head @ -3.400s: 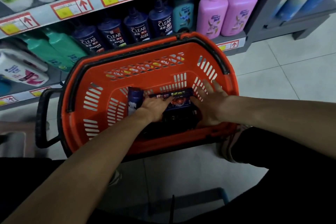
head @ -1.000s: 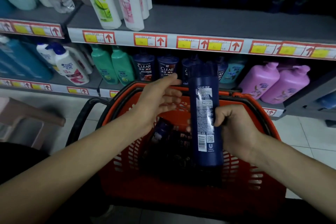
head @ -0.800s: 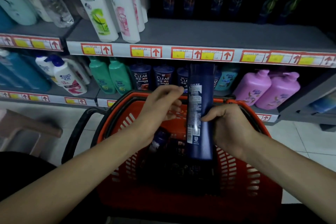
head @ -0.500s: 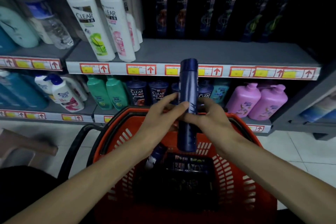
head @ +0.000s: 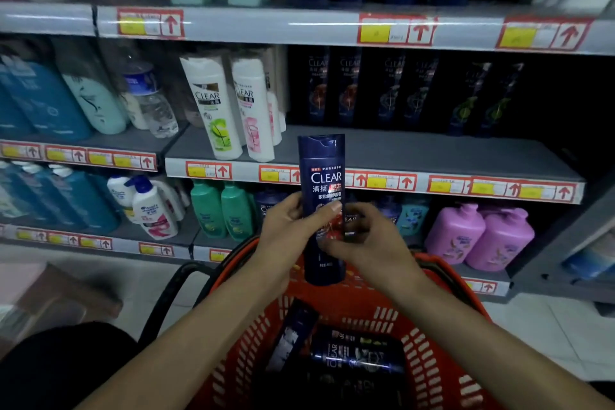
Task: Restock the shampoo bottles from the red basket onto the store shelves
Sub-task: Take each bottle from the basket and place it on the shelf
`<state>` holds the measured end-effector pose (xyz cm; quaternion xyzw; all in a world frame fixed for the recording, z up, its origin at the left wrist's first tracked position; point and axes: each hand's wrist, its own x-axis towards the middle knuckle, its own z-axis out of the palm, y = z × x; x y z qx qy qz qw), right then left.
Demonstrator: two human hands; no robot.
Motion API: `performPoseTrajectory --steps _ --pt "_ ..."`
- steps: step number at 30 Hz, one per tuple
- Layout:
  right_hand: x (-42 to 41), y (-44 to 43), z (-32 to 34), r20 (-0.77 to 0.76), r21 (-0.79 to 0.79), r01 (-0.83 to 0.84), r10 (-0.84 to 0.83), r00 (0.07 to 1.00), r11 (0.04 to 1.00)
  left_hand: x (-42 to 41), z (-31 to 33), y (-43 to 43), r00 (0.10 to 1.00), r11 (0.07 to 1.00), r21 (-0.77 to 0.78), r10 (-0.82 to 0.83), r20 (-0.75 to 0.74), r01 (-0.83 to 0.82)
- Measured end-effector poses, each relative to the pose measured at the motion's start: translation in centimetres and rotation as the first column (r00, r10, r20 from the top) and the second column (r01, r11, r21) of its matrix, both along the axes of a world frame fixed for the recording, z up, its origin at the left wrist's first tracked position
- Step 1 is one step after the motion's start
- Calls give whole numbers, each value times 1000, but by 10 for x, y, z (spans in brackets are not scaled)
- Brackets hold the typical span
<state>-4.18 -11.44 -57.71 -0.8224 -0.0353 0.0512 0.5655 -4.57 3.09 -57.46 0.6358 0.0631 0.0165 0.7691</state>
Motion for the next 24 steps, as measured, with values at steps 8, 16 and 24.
performPoseTrajectory --steps 8,16,24 --pt "13 25 8 251 -213 102 -46 967 972 23 26 9 991 999 9 46 128 -48" --pt "78 28 35 230 -211 125 -75 970 969 85 48 12 990 998 45 34 134 -41" --pt "167 42 47 234 -200 194 -145 961 961 146 42 31 989 893 437 55 139 -111"
